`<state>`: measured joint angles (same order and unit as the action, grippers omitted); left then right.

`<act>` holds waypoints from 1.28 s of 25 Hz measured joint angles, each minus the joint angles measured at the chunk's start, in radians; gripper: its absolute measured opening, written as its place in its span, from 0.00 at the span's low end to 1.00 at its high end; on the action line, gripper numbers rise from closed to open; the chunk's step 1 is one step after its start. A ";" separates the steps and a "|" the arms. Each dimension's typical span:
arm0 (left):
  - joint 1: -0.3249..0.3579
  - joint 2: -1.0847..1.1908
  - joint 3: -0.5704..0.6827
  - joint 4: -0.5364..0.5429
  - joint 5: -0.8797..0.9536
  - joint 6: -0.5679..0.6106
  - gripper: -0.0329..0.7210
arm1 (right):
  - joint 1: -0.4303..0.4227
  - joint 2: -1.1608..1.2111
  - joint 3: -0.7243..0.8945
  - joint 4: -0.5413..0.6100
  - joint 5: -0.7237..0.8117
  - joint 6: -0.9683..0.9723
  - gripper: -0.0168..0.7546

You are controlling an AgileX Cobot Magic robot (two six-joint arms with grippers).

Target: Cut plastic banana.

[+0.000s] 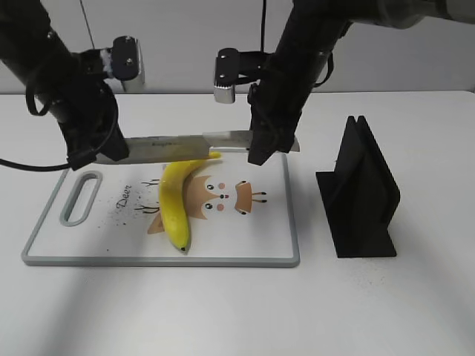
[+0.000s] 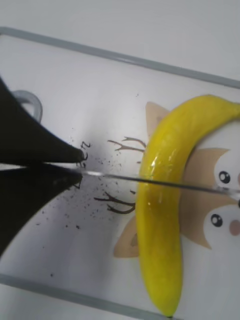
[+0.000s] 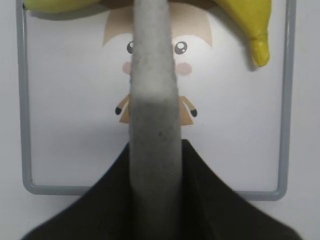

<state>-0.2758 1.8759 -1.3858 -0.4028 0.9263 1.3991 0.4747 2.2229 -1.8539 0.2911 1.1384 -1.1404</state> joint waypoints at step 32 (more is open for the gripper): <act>-0.023 0.120 0.050 -0.048 -0.091 0.020 0.03 | 0.004 0.116 0.002 -0.036 0.017 0.048 0.28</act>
<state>-0.2991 1.9962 -1.3357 -0.4509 0.8352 1.4188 0.4785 2.3385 -1.8514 0.2555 1.1555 -1.0928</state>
